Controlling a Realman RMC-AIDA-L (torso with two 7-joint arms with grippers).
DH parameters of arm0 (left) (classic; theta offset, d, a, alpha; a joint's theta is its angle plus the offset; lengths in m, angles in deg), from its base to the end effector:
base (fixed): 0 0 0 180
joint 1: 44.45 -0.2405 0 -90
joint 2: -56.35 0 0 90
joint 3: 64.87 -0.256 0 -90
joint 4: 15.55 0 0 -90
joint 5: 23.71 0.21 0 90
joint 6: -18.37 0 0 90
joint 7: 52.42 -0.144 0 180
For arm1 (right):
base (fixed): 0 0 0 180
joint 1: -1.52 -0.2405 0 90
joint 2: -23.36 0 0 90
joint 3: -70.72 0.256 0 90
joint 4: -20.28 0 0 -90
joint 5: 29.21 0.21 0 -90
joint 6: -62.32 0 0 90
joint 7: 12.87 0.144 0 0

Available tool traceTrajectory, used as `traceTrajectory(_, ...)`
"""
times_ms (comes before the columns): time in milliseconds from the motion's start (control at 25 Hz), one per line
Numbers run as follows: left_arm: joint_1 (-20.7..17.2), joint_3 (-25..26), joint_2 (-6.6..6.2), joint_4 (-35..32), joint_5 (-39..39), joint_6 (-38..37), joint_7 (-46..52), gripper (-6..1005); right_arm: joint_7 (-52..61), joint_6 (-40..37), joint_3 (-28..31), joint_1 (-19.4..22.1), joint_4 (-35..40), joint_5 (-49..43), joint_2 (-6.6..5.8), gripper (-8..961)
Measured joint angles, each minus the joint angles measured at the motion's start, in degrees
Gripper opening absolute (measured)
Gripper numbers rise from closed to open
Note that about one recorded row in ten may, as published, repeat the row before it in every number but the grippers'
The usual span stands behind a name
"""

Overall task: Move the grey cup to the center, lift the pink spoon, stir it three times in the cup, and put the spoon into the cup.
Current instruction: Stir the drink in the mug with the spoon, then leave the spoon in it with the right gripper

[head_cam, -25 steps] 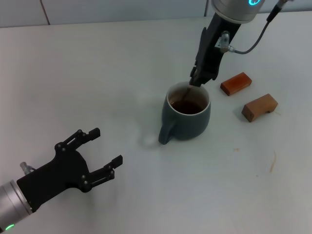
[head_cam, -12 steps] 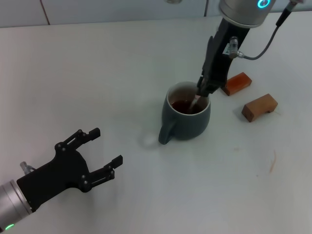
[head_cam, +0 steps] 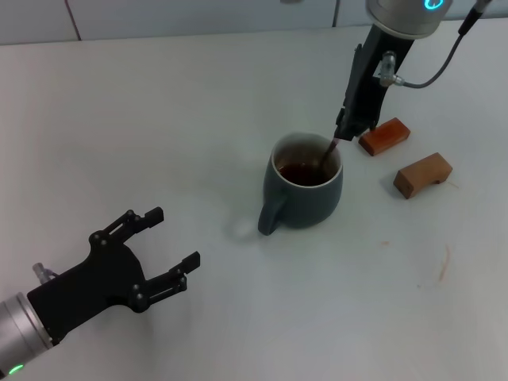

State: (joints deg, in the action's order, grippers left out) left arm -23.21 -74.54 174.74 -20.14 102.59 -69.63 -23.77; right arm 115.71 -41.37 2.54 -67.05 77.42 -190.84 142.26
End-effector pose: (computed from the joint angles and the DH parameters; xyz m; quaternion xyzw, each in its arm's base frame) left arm -0.3157 0.2332 -0.0622 -0.9027 -0.1365 -0.3164 0.2575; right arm 0.0651 0.4032 0.0056 -0.9392 0.1106 -0.3143 0.0829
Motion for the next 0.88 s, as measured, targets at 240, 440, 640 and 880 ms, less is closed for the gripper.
traceTrajectory(240, -0.18, 0.25, -0.04, 0.06, 0.00, -0.20, 0.00, 859, 0.18, -0.34, -0.29, 1.22, 1.34, 0.37, 0.20, 118)
traceTrajectory(440, -0.27, 0.27, -0.07, -0.03, 0.00, -0.45, 0.42, 859, 0.35, 0.07, -0.13, 2.09, 1.54, 2.41, 0.20, 184)
traceTrajectory(640, -0.22, 0.20, -0.09, -0.26, 0.00, -0.53, 0.69, 859, 0.08, 0.48, -0.31, 4.72, 4.73, 4.91, 0.22, 335)
traceTrajectory(880, -0.13, 0.07, -0.09, -0.34, 0.04, -0.54, 0.70, 859, -2.02, 2.26, 0.24, 14.44, 18.66, 16.21, 0.16, 489)
